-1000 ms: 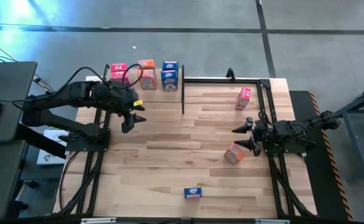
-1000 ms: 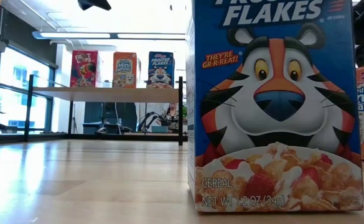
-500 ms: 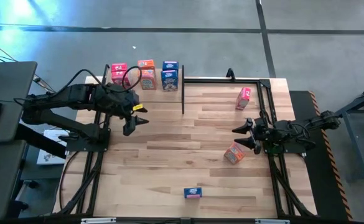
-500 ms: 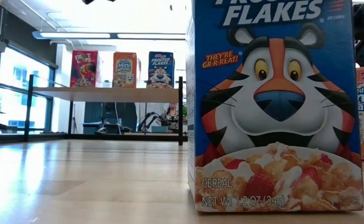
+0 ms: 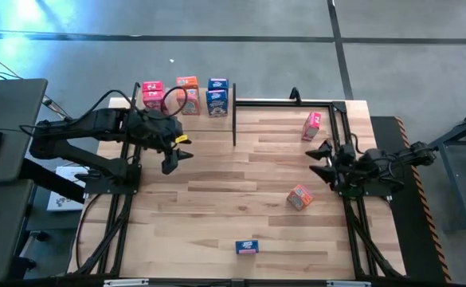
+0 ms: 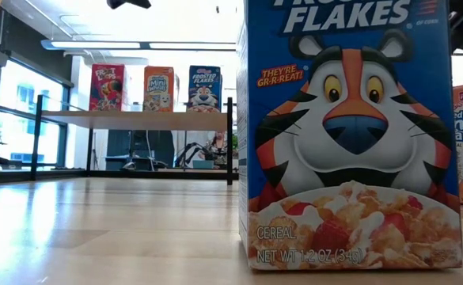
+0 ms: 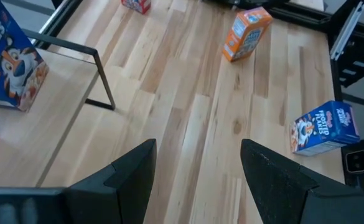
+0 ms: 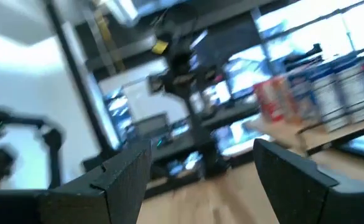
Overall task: Stack cereal on shelf
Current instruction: Put the red cereal box on the the shelf aligned with the other red cereal boxes
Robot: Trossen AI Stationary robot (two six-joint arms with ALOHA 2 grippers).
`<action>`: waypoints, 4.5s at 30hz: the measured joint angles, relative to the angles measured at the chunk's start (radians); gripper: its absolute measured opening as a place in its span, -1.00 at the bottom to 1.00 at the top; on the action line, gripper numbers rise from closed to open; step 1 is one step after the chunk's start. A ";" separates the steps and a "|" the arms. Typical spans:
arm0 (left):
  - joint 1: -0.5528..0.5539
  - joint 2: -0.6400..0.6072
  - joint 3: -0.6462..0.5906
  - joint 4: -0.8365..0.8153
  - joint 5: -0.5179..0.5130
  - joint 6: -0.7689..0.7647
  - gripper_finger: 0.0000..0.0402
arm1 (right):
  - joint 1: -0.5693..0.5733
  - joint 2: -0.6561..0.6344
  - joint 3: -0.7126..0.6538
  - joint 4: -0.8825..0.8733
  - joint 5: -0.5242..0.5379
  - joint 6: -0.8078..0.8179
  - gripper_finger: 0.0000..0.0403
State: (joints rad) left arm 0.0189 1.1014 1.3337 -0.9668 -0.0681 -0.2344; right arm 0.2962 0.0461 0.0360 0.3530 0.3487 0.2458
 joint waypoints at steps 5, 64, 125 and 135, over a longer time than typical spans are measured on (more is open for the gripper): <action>0.000 0.018 0.000 0.000 0.000 0.001 0.12 | 0.000 0.000 0.025 0.021 0.143 -0.054 0.37; 0.096 0.033 -0.001 0.006 -0.001 0.268 0.12 | -0.455 0.984 0.930 -1.620 0.380 1.134 0.37; 0.100 0.059 -0.001 0.049 -0.160 0.291 0.12 | -1.043 1.309 0.929 -1.378 -0.073 0.582 0.04; 0.100 0.059 -0.001 0.054 -0.160 0.291 0.12 | -1.042 1.309 0.929 -1.378 -0.072 0.529 -0.21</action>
State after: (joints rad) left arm 0.1184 1.1606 1.3323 -0.9131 -0.2279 0.0563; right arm -0.7456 1.3552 0.9653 -1.0248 0.2762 0.7749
